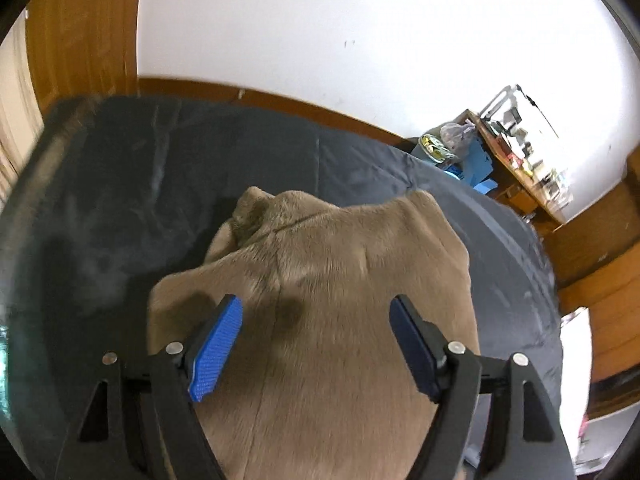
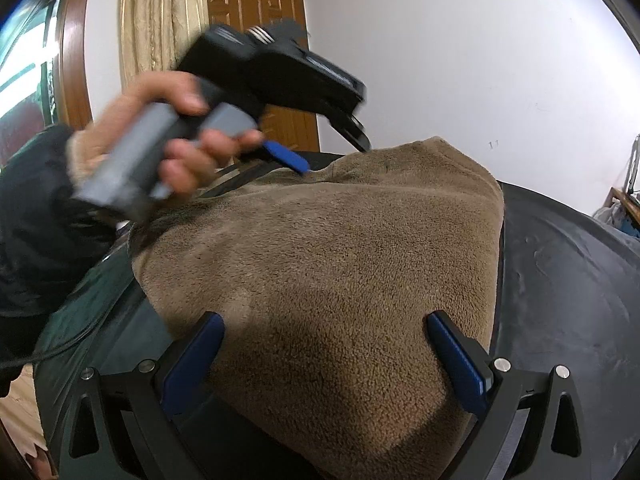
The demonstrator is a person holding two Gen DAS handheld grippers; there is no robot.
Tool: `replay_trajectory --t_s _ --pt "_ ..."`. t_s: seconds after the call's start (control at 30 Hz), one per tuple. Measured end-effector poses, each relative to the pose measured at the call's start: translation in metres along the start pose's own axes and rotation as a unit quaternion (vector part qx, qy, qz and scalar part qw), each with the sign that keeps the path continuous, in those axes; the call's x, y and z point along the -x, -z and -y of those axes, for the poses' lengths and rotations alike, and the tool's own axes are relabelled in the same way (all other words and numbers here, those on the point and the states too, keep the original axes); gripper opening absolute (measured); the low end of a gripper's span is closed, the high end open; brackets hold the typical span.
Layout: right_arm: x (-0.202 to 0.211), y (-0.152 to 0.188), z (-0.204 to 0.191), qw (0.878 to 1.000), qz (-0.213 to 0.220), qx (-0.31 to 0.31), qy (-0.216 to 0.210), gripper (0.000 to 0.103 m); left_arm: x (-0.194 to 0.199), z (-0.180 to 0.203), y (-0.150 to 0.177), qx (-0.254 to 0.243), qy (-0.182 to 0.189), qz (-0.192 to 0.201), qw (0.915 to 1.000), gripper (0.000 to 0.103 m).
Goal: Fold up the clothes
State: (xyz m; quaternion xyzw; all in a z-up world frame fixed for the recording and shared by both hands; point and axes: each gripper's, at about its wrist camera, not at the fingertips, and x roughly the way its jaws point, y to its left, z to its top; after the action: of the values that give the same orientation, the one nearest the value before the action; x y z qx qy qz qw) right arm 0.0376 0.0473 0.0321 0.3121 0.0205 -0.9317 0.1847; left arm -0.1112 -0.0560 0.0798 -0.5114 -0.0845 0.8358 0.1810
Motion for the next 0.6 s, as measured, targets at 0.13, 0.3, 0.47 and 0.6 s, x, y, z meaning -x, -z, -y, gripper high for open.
replay_trajectory --t_s 0.13,0.3,0.47,0.6 --pt "-0.001 0.001 0.000 1.000 0.000 0.000 0.000 0.102 0.012 0.001 0.028 -0.012 -0.010 0.008 0.9999 0.081" --pt "-0.002 0.001 -0.001 1.000 0.000 0.000 -0.002 0.102 -0.004 -0.005 0.051 -0.005 -0.052 0.014 0.9986 0.081" --pt "-0.002 0.001 -0.002 1.000 0.000 0.002 -0.002 0.102 -0.026 -0.038 0.064 0.037 -0.047 0.003 0.9982 0.097" --pt "-0.002 0.002 -0.003 1.000 -0.001 0.005 -0.003 0.102 -0.036 -0.060 0.068 0.079 -0.006 -0.007 0.9968 0.098"
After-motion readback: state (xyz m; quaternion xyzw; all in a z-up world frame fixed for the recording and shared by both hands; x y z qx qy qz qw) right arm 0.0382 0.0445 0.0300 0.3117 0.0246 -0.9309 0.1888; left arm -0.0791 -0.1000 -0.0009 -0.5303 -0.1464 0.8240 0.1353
